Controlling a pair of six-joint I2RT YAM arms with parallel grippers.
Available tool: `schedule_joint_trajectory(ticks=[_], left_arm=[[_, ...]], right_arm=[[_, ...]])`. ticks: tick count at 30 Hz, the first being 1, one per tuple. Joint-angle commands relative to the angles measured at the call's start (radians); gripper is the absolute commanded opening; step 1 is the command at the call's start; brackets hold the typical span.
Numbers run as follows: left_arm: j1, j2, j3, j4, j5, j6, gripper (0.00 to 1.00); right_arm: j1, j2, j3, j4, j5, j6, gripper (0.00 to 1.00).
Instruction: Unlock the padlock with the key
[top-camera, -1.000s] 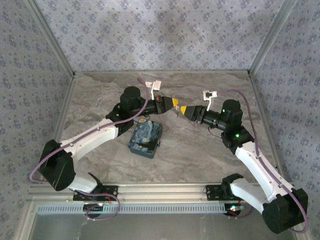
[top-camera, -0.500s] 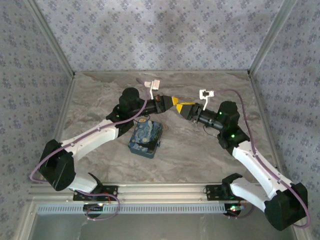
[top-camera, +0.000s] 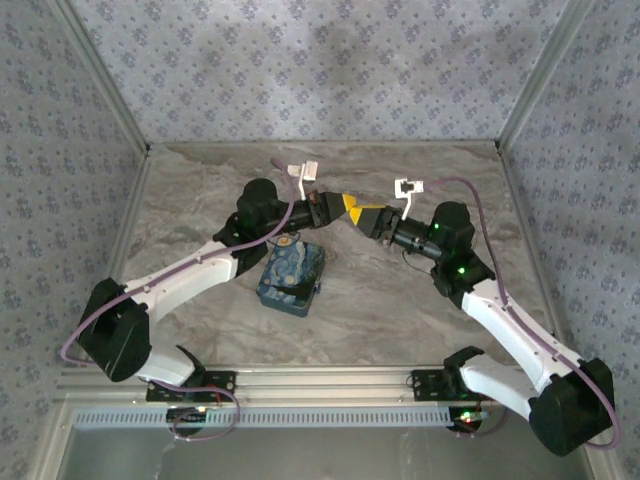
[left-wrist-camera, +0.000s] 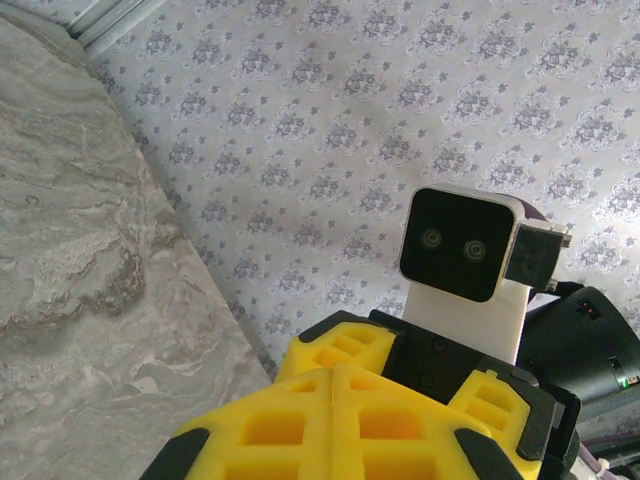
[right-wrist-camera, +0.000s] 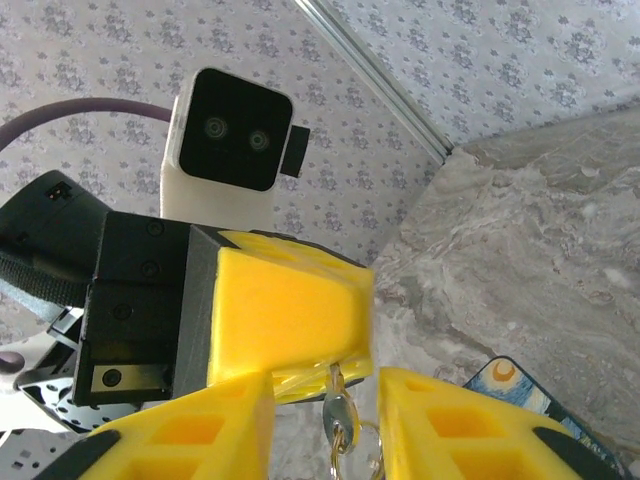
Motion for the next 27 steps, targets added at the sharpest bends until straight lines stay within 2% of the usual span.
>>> schedule_joint_trajectory(ticks=[1, 12, 14, 20, 27], left_arm=[[-0.008, -0.005, -0.005, 0.053, -0.013, -0.011, 0.0], [-0.008, -0.013, -0.012, 0.064, -0.023, -0.014, 0.0], [-0.008, -0.014, -0.012, 0.064, -0.025, -0.014, 0.0], [-0.006, -0.019, -0.017, 0.072, -0.026, -0.012, 0.0], [-0.005, -0.027, -0.038, 0.101, -0.032, -0.019, 0.0]], right_arm=[[0.009, 0.003, 0.0, 0.03, 0.011, 0.005, 0.37], [0.013, 0.011, 0.008, 0.008, 0.019, -0.01, 0.2], [0.012, 0.014, 0.009, 0.003, 0.018, -0.014, 0.13], [-0.003, -0.004, -0.006, 0.008, 0.045, -0.012, 0.0], [-0.015, -0.021, 0.0, -0.013, 0.05, -0.037, 0.0]])
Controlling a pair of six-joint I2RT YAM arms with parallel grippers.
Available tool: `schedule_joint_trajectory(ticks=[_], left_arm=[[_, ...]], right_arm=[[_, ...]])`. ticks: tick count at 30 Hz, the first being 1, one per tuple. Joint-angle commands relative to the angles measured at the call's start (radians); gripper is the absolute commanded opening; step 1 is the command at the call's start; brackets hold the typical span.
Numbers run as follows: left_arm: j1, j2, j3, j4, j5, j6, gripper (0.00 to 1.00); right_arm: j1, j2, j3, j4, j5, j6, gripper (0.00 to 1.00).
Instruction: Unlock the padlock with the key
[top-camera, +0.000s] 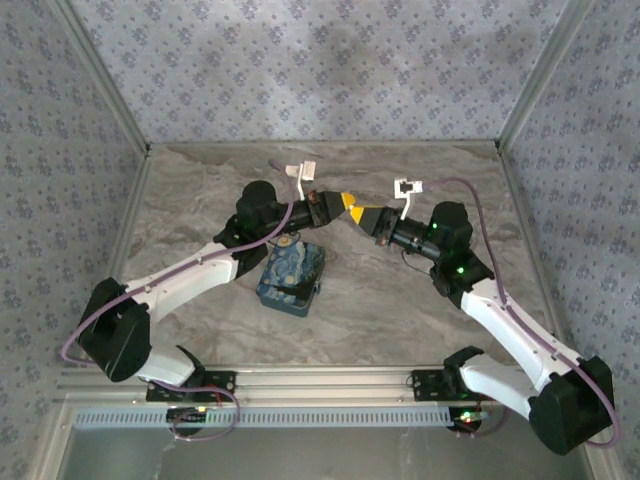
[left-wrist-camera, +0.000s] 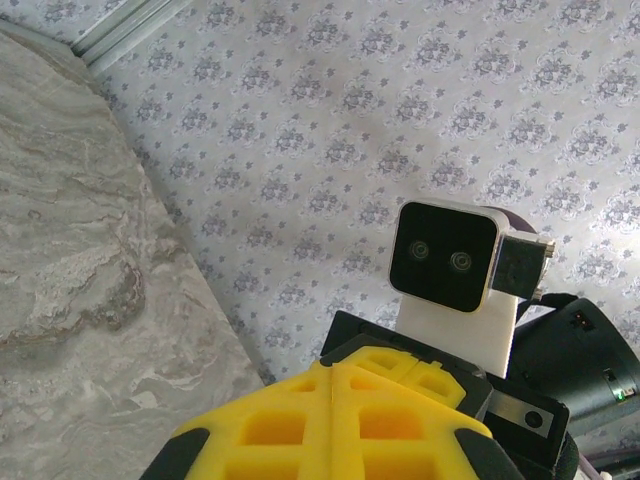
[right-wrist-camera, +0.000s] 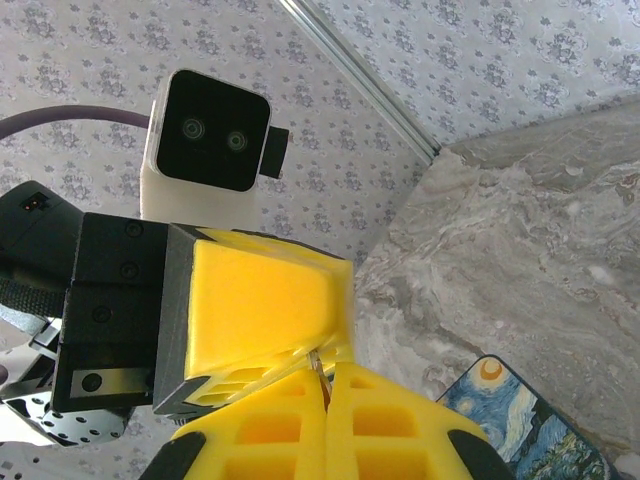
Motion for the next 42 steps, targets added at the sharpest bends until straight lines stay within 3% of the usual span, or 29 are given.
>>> schedule_joint_trajectory(ticks=[1, 10, 13, 19, 21, 22, 23, 31, 34, 40, 42], left_arm=[[-0.003, -0.028, -0.02, 0.06, -0.009, -0.01, 0.0], [0.006, -0.047, -0.038, 0.061, -0.022, -0.009, 0.0], [0.006, -0.047, -0.035, 0.061, -0.023, -0.009, 0.0], [0.006, -0.032, -0.026, 0.077, -0.012, -0.021, 0.0], [0.006, -0.031, -0.03, 0.083, -0.015, -0.024, 0.0], [0.006, -0.033, -0.032, 0.083, -0.018, -0.024, 0.0], [0.006, -0.034, -0.034, 0.083, -0.021, -0.024, 0.0], [0.007, -0.03, -0.035, 0.083, -0.017, -0.025, 0.0], [0.004, -0.028, -0.035, 0.086, -0.015, -0.026, 0.0], [0.005, -0.027, -0.043, 0.097, -0.019, -0.03, 0.0], [0.004, -0.029, -0.043, 0.098, -0.02, -0.032, 0.0]], right_arm=[[-0.017, -0.029, -0.003, 0.001, 0.023, -0.027, 0.0], [-0.026, -0.033, -0.009, -0.007, 0.011, -0.026, 0.0], [-0.024, -0.033, -0.009, -0.009, -0.001, -0.023, 0.1], [-0.013, -0.034, -0.006, -0.007, -0.005, -0.032, 0.0], [-0.013, -0.033, -0.006, -0.003, -0.006, -0.024, 0.07], [-0.012, -0.033, -0.008, 0.001, -0.007, -0.021, 0.19], [-0.012, -0.033, -0.009, 0.0, -0.004, -0.018, 0.23], [-0.005, -0.026, -0.007, 0.008, -0.004, -0.02, 0.21], [0.002, -0.018, -0.002, 0.01, -0.007, -0.018, 0.3], [0.025, 0.002, 0.015, 0.012, -0.013, -0.029, 0.31], [0.026, 0.005, 0.015, 0.017, -0.009, -0.029, 0.26]])
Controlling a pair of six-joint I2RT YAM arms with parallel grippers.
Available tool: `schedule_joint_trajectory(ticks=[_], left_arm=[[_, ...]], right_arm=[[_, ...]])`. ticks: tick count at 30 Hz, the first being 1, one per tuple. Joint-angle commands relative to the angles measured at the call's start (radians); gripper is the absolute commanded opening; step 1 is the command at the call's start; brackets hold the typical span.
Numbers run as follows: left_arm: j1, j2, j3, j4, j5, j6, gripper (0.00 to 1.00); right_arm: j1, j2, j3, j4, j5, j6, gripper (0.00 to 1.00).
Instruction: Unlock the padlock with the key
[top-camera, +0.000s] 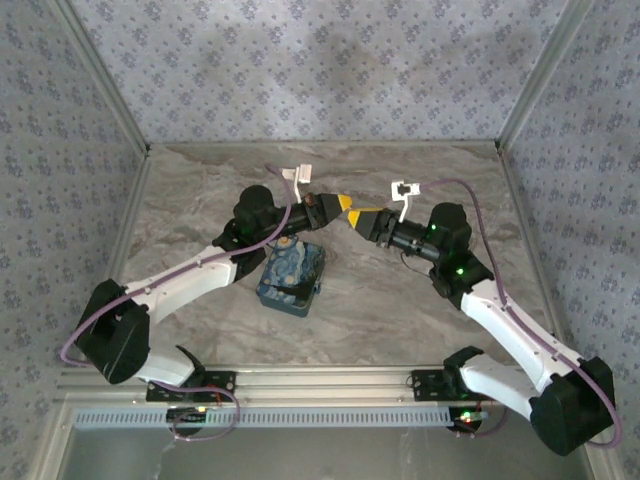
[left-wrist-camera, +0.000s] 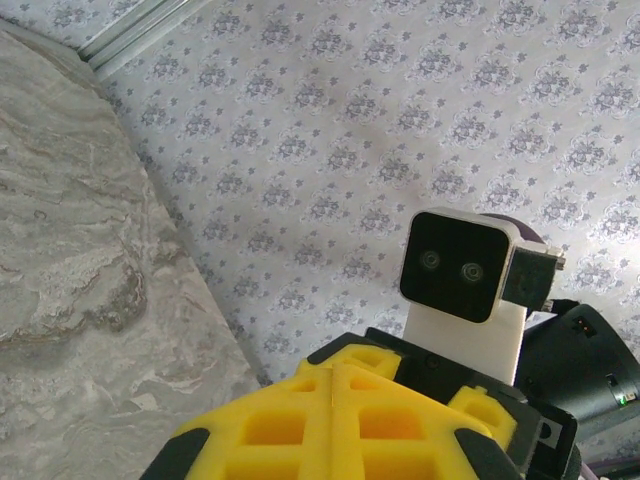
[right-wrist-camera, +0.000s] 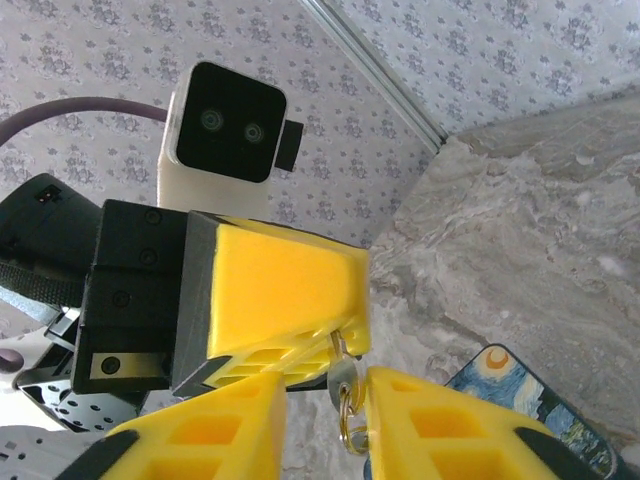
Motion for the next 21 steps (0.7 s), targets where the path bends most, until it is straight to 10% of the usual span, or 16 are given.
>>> schedule_joint_trajectory(ticks=[1, 11, 19, 21], left_arm=[[0.001, -0.014, 0.001, 0.056, -0.004, -0.007, 0.0], [0.002, -0.025, -0.01, 0.071, -0.003, -0.009, 0.0], [0.002, -0.025, -0.019, 0.06, -0.012, -0.014, 0.0], [0.005, -0.03, -0.017, 0.037, -0.02, -0.01, 0.27]], right_arm=[[0.008, 0.006, 0.018, 0.027, 0.009, -0.01, 0.23], [-0.004, -0.011, -0.001, 0.031, 0.05, -0.013, 0.0], [-0.005, -0.024, -0.004, 0.016, 0.042, -0.035, 0.0], [-0.008, -0.027, -0.002, -0.01, 0.042, -0.047, 0.0]])
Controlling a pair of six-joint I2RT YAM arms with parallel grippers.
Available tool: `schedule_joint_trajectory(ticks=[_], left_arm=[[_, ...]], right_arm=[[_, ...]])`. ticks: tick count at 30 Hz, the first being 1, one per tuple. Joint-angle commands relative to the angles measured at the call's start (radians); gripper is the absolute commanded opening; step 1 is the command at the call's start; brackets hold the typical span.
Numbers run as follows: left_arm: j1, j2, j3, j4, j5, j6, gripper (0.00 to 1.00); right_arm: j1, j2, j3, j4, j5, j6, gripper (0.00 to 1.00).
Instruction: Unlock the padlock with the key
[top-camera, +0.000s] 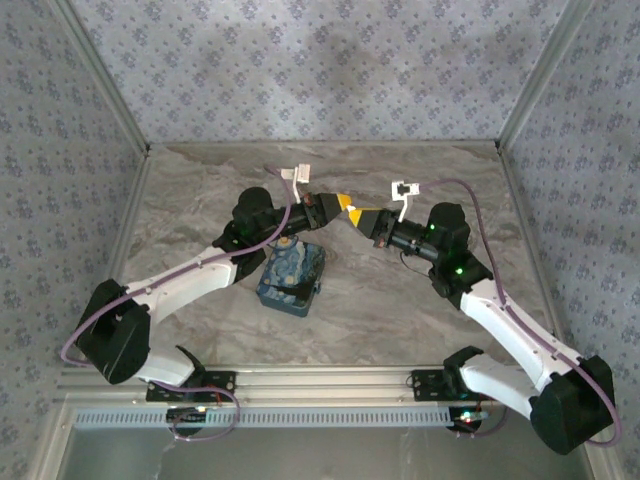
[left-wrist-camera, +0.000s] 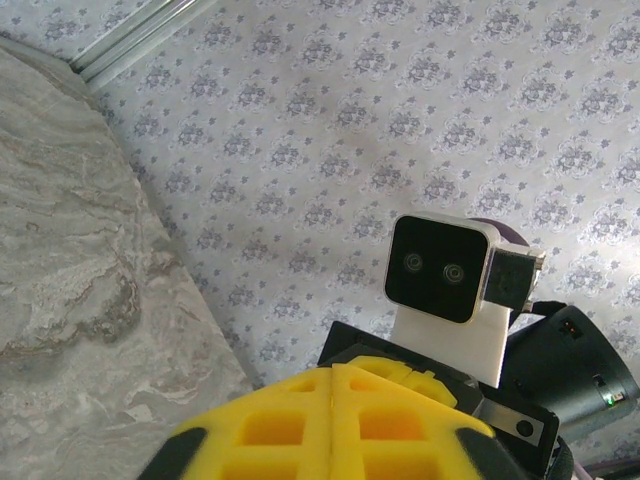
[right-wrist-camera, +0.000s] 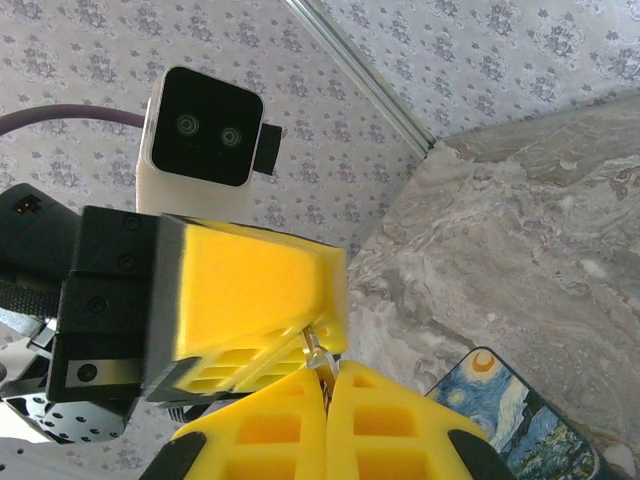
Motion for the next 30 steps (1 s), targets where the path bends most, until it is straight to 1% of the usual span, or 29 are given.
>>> schedule_joint_trajectory(ticks=[1, 3, 4, 6, 8, 10, 12, 15, 18, 20, 22, 25, 26, 30], left_arm=[[0.007, -0.035, -0.003, -0.021, -0.022, 0.002, 0.39], [0.012, -0.057, -0.013, -0.065, -0.044, 0.021, 0.51], [0.016, -0.074, -0.02, -0.101, -0.061, 0.035, 0.53], [0.019, -0.115, -0.042, -0.182, -0.102, 0.062, 0.54], [0.019, -0.174, -0.068, -0.325, -0.178, 0.096, 0.61], [0.018, -0.239, -0.096, -0.476, -0.257, 0.135, 0.64], [0.018, -0.314, -0.139, -0.608, -0.34, 0.148, 0.7], [0.016, -0.434, -0.207, -0.769, -0.445, 0.146, 0.74], [0.008, -0.537, -0.266, -0.923, -0.539, 0.112, 0.75], [-0.007, -0.592, -0.31, -1.008, -0.581, 0.073, 0.74], [-0.031, -0.636, -0.351, -1.049, -0.605, 0.044, 0.71], [-0.081, -0.693, -0.393, -1.126, -0.664, -0.014, 0.67], [-0.103, -0.712, -0.403, -1.158, -0.689, -0.034, 0.63], [-0.171, -0.761, -0.463, -1.207, -0.734, -0.107, 0.41]], right_arm=[[-0.01, -0.03, 0.001, -0.022, 0.017, -0.043, 0.0], [-0.024, -0.032, 0.008, -0.056, 0.014, -0.054, 0.0], [-0.033, -0.03, 0.012, -0.073, 0.013, -0.061, 0.0], [-0.05, -0.021, 0.031, -0.121, 0.017, -0.078, 0.0], [-0.062, 0.002, 0.062, -0.189, 0.035, -0.137, 0.0], [-0.064, 0.04, 0.095, -0.251, 0.055, -0.181, 0.0], [-0.062, 0.088, 0.111, -0.271, 0.064, -0.215, 0.0], [-0.061, 0.166, 0.134, -0.28, 0.075, -0.245, 0.0], [-0.053, 0.258, 0.173, -0.292, 0.09, -0.271, 0.0], [-0.045, 0.328, 0.204, -0.295, 0.099, -0.285, 0.0], [-0.034, 0.39, 0.238, -0.3, 0.114, -0.306, 0.0], [-0.019, 0.491, 0.303, -0.325, 0.103, -0.318, 0.0], [-0.009, 0.524, 0.322, -0.329, 0.102, -0.322, 0.0], [0.023, 0.629, 0.387, -0.339, 0.124, -0.339, 0.0]])
